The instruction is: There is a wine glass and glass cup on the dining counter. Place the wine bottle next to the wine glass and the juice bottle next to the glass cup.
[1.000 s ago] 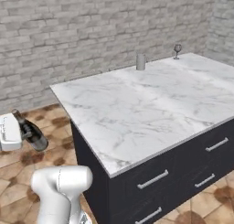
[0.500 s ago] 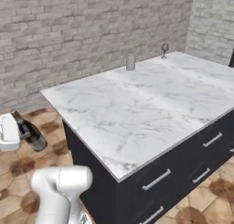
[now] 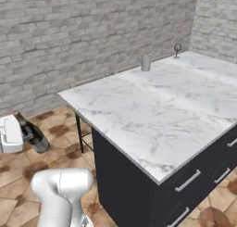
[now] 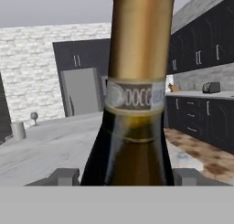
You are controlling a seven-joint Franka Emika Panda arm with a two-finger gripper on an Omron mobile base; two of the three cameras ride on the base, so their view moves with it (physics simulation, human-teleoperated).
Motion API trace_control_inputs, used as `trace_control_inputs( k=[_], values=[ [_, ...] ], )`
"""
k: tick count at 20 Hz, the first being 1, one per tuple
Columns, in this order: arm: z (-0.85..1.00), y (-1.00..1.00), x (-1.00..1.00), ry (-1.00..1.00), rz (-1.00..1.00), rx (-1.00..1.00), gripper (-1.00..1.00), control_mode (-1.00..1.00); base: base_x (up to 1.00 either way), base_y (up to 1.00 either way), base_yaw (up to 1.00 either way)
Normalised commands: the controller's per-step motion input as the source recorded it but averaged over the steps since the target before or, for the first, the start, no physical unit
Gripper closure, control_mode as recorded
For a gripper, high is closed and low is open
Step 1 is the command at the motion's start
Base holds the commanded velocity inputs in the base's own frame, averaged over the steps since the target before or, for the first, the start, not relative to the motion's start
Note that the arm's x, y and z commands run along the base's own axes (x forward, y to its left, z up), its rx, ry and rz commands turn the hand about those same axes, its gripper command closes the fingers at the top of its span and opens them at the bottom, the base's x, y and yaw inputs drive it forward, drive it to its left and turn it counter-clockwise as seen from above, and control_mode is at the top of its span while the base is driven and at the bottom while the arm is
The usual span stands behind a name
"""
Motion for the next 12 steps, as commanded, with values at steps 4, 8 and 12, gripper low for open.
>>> trace_control_inputs(
  k=[4, 8, 12],
  values=[
    [0.00, 0.00, 0.00, 0.00, 0.00, 0.00, 1.00, 1.00, -0.03, 0.88, -0.04],
    [0.00, 0.00, 0.00, 0.00, 0.00, 0.00, 1.00, 1.00, 0.08, 0.86, -0.06],
    [0.00, 0.00, 0.00, 0.00, 0.00, 0.00, 1.00, 1.00, 0.30, 0.76, -0.16]
  ],
)
